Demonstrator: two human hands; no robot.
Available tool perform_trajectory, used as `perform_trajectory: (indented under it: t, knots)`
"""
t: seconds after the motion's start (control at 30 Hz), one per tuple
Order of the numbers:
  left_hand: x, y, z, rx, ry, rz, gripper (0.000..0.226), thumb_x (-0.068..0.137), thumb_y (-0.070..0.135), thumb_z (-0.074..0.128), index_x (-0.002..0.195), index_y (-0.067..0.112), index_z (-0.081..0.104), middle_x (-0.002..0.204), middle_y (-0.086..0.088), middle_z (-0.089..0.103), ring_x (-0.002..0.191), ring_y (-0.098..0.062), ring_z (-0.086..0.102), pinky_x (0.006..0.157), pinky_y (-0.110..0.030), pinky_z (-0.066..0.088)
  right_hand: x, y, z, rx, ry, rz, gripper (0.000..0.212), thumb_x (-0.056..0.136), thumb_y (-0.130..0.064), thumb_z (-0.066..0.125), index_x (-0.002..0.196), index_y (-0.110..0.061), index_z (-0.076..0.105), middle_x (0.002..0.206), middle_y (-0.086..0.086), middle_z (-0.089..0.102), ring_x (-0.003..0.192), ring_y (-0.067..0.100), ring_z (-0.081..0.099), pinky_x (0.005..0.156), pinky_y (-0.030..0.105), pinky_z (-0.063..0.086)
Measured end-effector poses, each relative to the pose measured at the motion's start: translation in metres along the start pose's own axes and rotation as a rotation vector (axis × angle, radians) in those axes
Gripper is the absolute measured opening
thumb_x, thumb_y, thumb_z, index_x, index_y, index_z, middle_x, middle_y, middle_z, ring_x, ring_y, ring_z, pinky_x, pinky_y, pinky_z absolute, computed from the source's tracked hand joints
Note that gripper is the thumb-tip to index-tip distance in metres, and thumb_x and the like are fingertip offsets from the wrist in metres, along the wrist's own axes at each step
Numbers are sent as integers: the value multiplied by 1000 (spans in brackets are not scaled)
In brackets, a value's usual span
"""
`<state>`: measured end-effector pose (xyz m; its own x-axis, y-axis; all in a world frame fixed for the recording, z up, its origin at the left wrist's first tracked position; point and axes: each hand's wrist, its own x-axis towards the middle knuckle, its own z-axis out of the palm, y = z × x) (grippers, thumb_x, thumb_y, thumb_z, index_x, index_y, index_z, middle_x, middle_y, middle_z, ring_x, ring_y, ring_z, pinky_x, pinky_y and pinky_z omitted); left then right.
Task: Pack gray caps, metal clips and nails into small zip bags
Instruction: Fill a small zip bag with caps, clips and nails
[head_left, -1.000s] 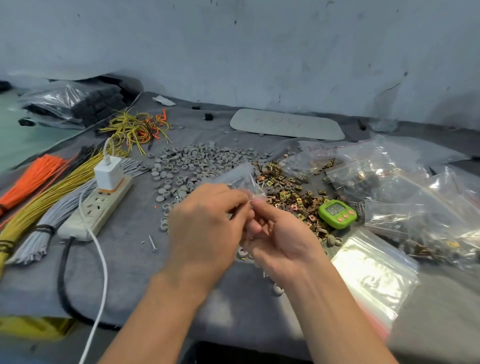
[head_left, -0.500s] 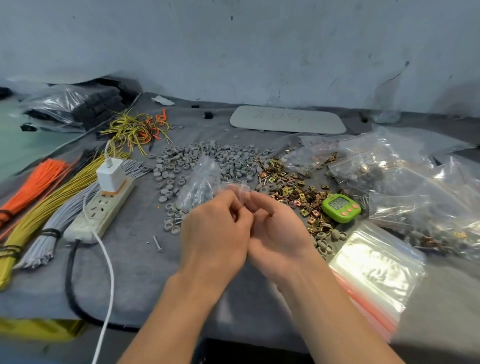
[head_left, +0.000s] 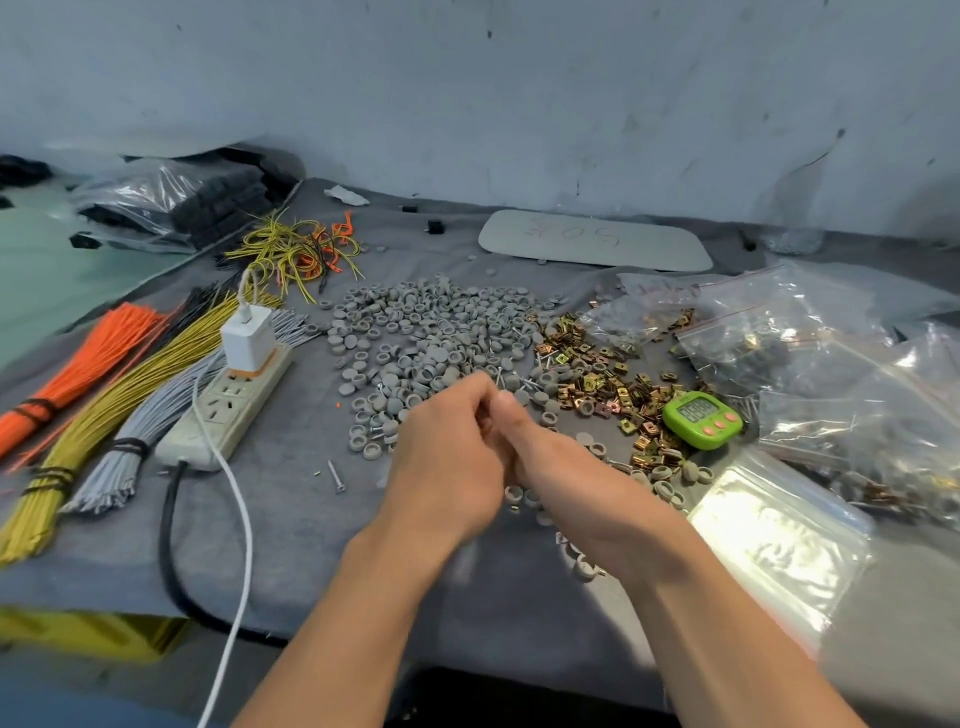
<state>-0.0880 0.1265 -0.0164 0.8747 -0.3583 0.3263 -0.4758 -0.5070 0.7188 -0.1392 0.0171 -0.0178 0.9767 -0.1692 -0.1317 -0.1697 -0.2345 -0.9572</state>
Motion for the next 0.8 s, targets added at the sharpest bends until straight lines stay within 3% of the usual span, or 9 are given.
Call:
perform_trajectory:
  t: [0.07, 0.1, 0.17, 0.23, 0.37, 0.43, 0.53, 0.7, 0.8]
  knots:
    - [1, 1, 1, -77, -104, -25, 25, 91, 17, 66, 70, 24, 55, 63, 12, 62, 55, -6, 54, 53, -24, 39, 4, 2, 1, 231, 34, 40, 73, 104, -58, 28, 123, 0, 69, 129, 31, 65, 128, 35, 60, 109, 48, 45]
    - [1, 2, 2, -89, -145, -21, 25, 93, 19, 66, 71, 25, 56, 62, 12, 61, 55, -6, 53, 54, -26, 38, 4, 3, 0, 396, 6, 61, 78, 101, -62, 32, 127, 3, 66, 134, 33, 61, 135, 39, 53, 116, 50, 38]
    - [0, 7, 5, -79, -183, 14, 26, 94, 21, 66, 71, 26, 56, 60, 12, 59, 56, -4, 52, 53, -20, 34, 3, 7, -8, 720, -94, 77, 89, 87, -74, 37, 130, -2, 66, 131, 22, 67, 135, 32, 56, 118, 47, 36]
    - [-2, 11, 6, -48, -187, 62, 27, 94, 23, 67, 70, 27, 56, 61, 12, 58, 59, -2, 54, 53, -16, 34, 1, 9, -17, 921, -179, 48, 87, 84, -75, 41, 128, -3, 66, 126, 17, 67, 127, 27, 62, 116, 43, 39]
    - [0, 18, 8, -63, -207, 44, 20, 94, 28, 68, 76, 24, 63, 67, 9, 63, 62, -5, 56, 62, -26, 41, 0, 9, -22, 1276, -217, 40, 79, 88, -64, 56, 133, 0, 64, 136, 22, 58, 134, 34, 57, 120, 47, 37]
    - [0, 20, 10, -85, -206, 30, 20, 94, 31, 70, 77, 22, 67, 66, 10, 64, 61, -5, 55, 60, -22, 40, 0, 8, -22, 1350, -189, 57, 79, 92, -63, 54, 135, 2, 60, 134, 24, 58, 135, 36, 54, 120, 49, 36]
    - [-3, 22, 13, -64, -184, 11, 19, 92, 28, 70, 74, 25, 66, 65, 11, 64, 61, -3, 57, 55, -13, 38, 1, 6, -22, 1404, -154, 77, 75, 95, -60, 51, 128, 5, 64, 118, 21, 68, 116, 33, 65, 111, 47, 47]
    - [2, 16, 11, -18, -108, -103, 25, 91, 33, 74, 69, 27, 63, 64, 12, 63, 64, -6, 62, 62, -25, 45, 2, 0, -17, 1465, -141, 74, 73, 96, -54, 53, 147, -1, 51, 114, 20, 71, 111, 33, 66, 113, 46, 45]
    - [2, 13, 11, -30, -133, -97, 29, 90, 35, 75, 65, 27, 63, 58, 13, 62, 59, -4, 61, 59, -25, 45, 5, 2, -13, 1474, -84, 67, 73, 93, -49, 56, 151, -5, 46, 123, 19, 71, 107, 33, 72, 103, 48, 48]
